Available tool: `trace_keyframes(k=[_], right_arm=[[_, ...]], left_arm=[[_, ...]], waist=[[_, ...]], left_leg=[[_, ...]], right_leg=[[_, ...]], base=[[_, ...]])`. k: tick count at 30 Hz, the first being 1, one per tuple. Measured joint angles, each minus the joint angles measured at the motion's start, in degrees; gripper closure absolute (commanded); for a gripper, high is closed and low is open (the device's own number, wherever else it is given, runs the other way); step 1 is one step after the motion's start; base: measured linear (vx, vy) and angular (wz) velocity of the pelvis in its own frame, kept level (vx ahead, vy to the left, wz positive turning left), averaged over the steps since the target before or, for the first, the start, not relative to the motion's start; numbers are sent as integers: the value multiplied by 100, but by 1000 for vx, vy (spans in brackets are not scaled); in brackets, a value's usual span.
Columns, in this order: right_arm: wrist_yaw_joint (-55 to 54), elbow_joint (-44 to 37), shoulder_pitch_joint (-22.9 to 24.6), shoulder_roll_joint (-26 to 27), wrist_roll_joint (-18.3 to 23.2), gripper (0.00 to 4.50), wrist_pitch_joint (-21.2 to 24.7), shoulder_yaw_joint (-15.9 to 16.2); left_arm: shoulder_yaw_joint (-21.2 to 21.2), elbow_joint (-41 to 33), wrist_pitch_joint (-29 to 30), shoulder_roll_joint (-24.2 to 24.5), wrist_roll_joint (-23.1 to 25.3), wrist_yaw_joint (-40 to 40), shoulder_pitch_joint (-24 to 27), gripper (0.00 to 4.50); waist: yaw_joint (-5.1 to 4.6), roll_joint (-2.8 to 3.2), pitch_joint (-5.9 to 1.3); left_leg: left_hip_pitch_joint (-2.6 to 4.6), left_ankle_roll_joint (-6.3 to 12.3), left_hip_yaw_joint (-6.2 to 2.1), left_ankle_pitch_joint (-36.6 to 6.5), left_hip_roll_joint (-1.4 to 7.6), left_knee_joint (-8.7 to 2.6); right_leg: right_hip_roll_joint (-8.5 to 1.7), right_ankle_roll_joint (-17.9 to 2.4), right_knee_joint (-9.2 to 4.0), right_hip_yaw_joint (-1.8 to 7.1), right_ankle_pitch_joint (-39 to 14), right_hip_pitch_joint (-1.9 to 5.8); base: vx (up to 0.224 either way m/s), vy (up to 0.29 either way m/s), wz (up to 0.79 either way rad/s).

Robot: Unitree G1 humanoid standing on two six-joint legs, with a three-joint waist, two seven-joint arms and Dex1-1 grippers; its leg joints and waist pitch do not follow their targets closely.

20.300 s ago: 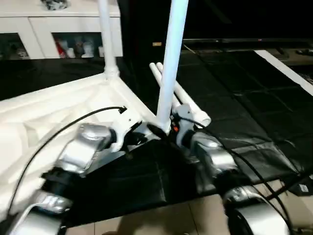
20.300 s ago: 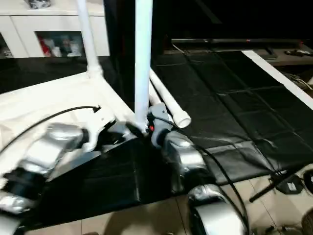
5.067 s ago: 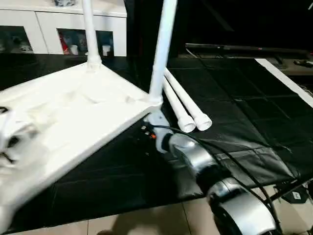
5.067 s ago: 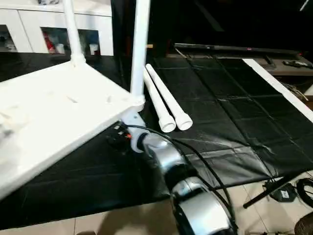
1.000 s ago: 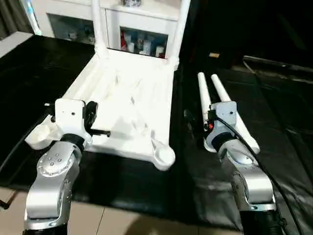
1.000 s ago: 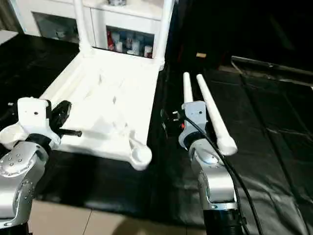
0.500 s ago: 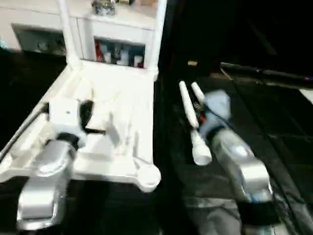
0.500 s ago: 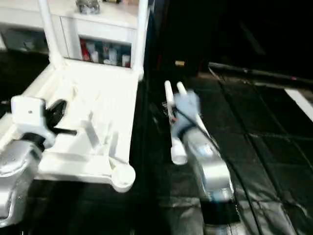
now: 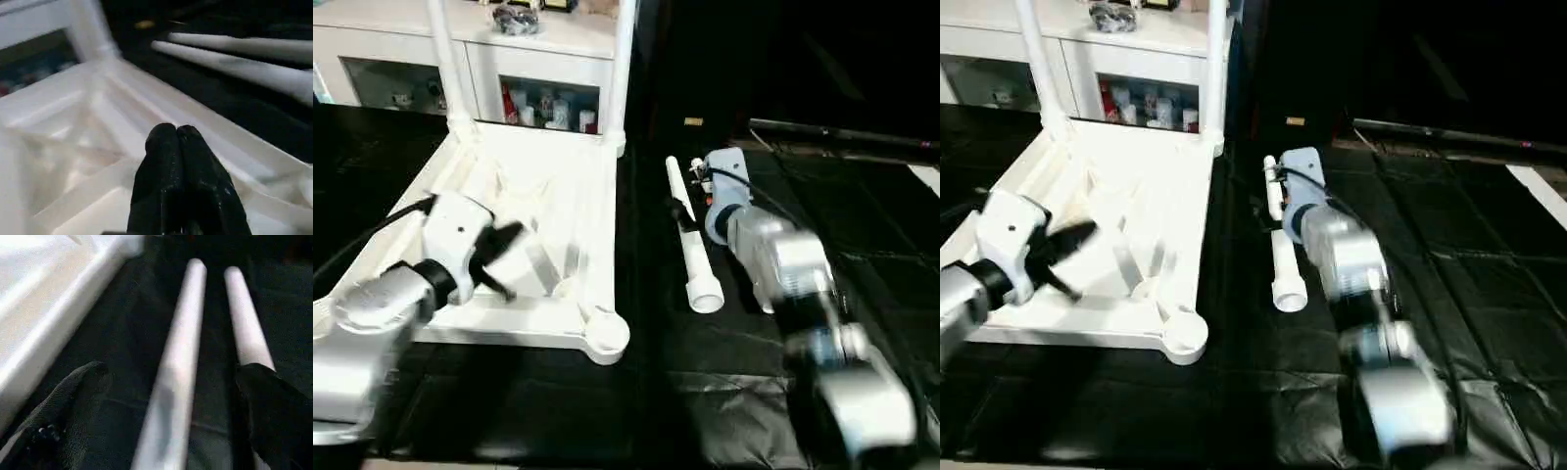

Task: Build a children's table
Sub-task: Move to table, then pick table leg

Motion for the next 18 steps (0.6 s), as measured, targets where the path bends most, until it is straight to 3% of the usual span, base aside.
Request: trace_keyframes(k=[6, 8, 9, 12, 18], right_arm=[[-9, 1292, -322, 64, 204, 0, 53, -326], [-5, 1500, -322, 94, 293, 0, 56, -443], [-8, 1590, -323, 97, 335, 30, 57, -486], [-29, 1831, -322, 96, 367, 30, -171, -526], [-31, 2128, -372, 75, 426, 99, -459, -697]], left_arm=[[-210, -199, 196, 378, -389, -825, -36, 442], [-248, -201, 208, 397, -435, -903, -42, 442], [-267, -200, 216, 401, -442, -943, -42, 450], [-297, -200, 229, 480, -488, -1015, -43, 450], [-302, -202, 253, 553, -613, -1114, -51, 450]], waist=[[58, 10, 6], [54, 8, 4], [48, 10, 6], [47, 10, 5], [48, 11, 6]], left_leg=[[-3, -8, 98, 6, 39, 1], [-43, -7, 114, 8, 42, 4], [-71, -4, 121, 37, 47, 7], [-74, -16, 131, 45, 56, 8], [-58, -16, 149, 44, 71, 4]], right_leg=[[10, -5, -3, 56, -6, -31], [12, -3, -2, 72, -5, -75], [18, 3, -1, 77, -1, -103], [25, 4, -6, 83, -1, -111], [32, -1, 2, 91, -3, -111]], base=[[0, 0, 0], [0, 0, 0], [0, 0, 0], [0, 0, 0], [0, 0, 0]])
